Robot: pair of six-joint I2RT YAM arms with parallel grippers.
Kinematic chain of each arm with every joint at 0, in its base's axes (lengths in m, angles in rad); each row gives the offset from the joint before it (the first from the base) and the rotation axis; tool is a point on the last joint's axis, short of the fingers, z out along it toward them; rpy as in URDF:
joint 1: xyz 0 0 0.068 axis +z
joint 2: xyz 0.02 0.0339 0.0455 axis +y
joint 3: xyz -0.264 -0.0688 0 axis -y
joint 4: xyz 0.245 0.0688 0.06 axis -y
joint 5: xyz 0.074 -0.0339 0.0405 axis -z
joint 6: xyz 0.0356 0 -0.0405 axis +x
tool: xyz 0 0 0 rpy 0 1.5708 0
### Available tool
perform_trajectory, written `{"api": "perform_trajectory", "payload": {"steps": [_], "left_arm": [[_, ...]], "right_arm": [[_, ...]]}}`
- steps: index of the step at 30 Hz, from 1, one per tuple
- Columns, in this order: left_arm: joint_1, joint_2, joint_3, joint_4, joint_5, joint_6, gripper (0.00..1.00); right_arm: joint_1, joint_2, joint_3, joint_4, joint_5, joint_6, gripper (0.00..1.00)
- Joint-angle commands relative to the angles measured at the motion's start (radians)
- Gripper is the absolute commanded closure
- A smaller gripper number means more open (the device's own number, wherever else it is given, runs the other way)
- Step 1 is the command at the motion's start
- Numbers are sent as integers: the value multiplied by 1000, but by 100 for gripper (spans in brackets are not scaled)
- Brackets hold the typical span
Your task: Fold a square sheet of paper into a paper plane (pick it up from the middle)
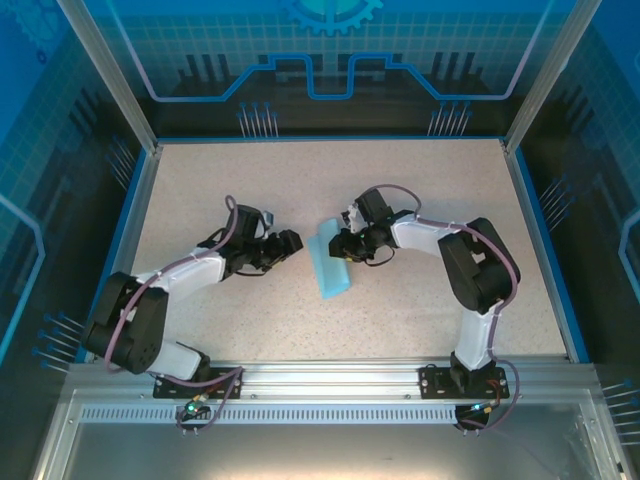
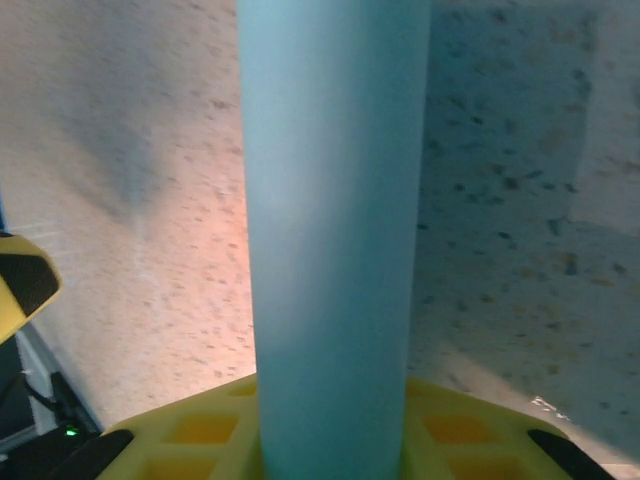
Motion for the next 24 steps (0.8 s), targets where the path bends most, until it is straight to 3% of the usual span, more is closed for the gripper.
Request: {"api": "perform_trajectory", "payload": {"steps": [1, 24], "left_arm": [[-32, 33, 47, 42, 1, -24, 31], [-72, 110, 75, 43, -156, -79, 44]], "right_arm": [[-9, 38, 7, -59, 19, -70, 71], [73, 99, 87, -245, 225, -315, 54]]}}
